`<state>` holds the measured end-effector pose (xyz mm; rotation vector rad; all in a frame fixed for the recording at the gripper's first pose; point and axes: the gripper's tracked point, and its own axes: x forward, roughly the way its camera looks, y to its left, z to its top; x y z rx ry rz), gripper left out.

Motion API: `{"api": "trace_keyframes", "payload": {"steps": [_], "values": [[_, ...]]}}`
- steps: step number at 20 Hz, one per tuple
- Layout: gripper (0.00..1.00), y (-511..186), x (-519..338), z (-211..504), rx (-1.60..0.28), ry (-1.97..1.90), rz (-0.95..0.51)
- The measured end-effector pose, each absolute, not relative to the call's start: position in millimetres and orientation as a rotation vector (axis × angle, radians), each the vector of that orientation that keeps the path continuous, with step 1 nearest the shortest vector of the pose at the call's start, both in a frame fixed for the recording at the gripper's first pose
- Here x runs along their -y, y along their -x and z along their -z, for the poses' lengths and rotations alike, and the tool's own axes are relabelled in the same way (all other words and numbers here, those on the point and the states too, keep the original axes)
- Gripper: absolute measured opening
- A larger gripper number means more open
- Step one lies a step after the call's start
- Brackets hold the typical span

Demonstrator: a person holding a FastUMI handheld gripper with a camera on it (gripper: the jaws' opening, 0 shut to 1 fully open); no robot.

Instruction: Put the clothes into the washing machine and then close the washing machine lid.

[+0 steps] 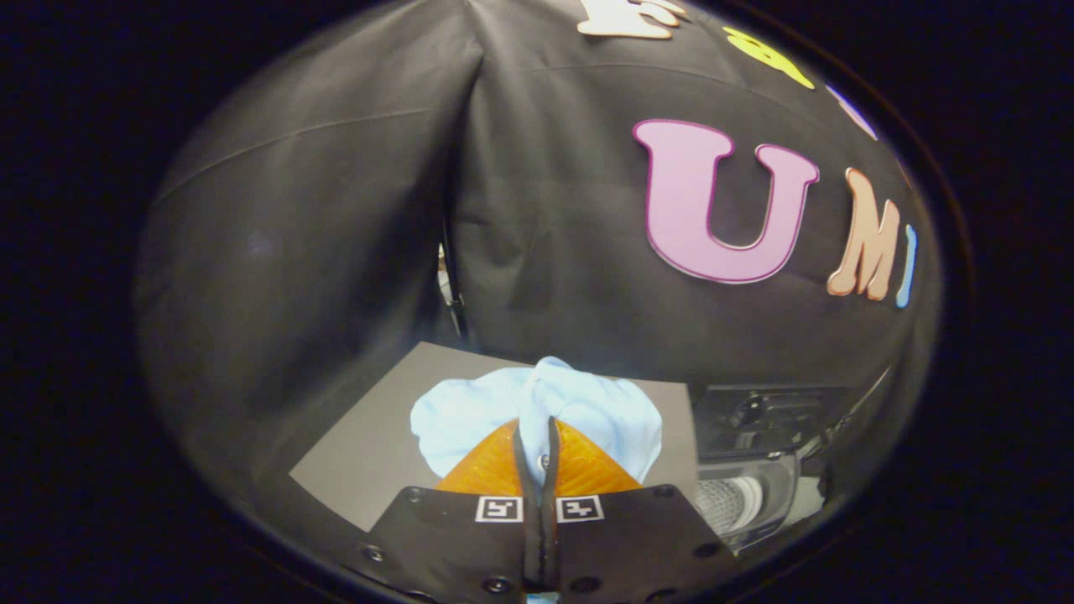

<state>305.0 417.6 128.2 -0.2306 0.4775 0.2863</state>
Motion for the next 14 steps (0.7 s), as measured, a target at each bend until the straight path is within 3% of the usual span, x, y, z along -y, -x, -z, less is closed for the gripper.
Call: {"api": "trace_keyframes", "payload": {"steps": [7,14], "values": [[0.0,-299,-291,-202,-0.405,0.253,-0.135],[0.0,-319,-187,-218,-0.353,0.2,0.013]]}}
